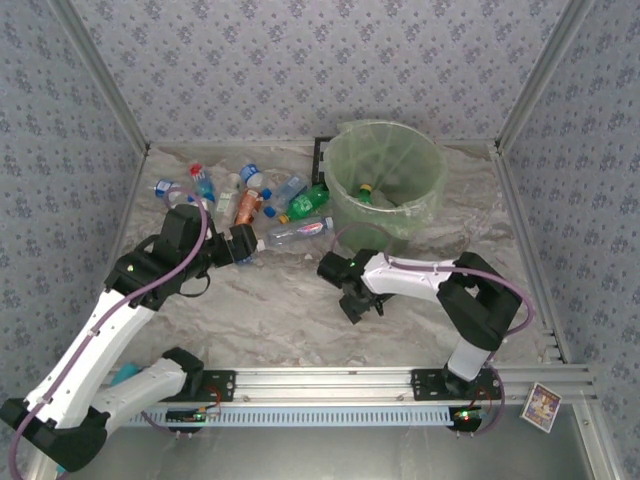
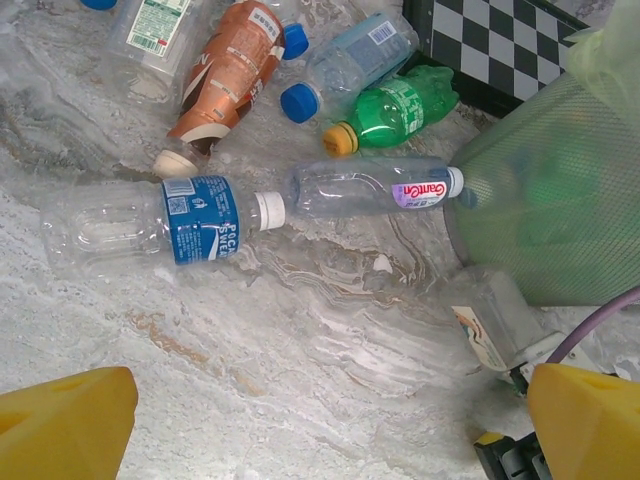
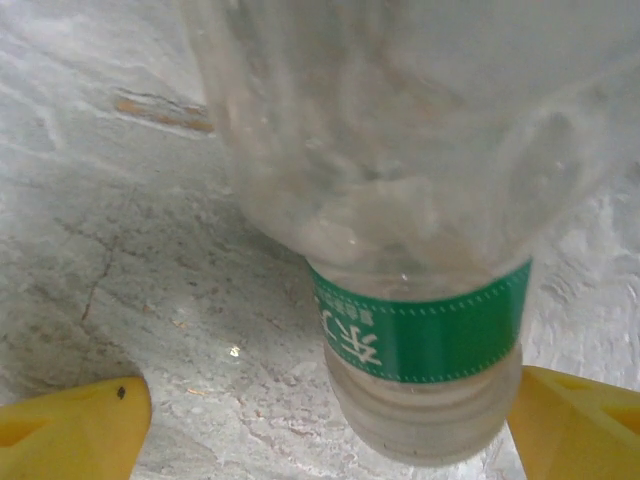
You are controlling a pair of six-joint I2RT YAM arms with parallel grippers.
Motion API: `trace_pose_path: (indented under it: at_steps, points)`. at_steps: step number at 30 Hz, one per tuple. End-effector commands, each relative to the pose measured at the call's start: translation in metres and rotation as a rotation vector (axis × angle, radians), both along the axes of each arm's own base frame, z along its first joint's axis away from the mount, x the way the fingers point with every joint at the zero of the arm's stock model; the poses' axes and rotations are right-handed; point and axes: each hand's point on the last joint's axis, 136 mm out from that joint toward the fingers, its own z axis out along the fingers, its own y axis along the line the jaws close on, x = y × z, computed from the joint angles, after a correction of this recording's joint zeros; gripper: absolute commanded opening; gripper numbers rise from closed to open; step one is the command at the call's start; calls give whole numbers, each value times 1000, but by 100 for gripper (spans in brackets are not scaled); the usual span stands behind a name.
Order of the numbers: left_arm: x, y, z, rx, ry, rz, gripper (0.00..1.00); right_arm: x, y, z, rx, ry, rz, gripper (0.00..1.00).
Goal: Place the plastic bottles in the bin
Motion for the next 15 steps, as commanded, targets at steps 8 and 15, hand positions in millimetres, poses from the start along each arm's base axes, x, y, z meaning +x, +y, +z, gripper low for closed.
trace_pose_path:
  at_steps: [8, 15]
  points:
    - [4, 5, 19, -13, -39, 40, 100, 26, 19, -6, 110, -12, 24, 86]
    - [4, 8, 22, 4, -50, 44, 100, 36, 29, 11, 130, -52, 35, 83]
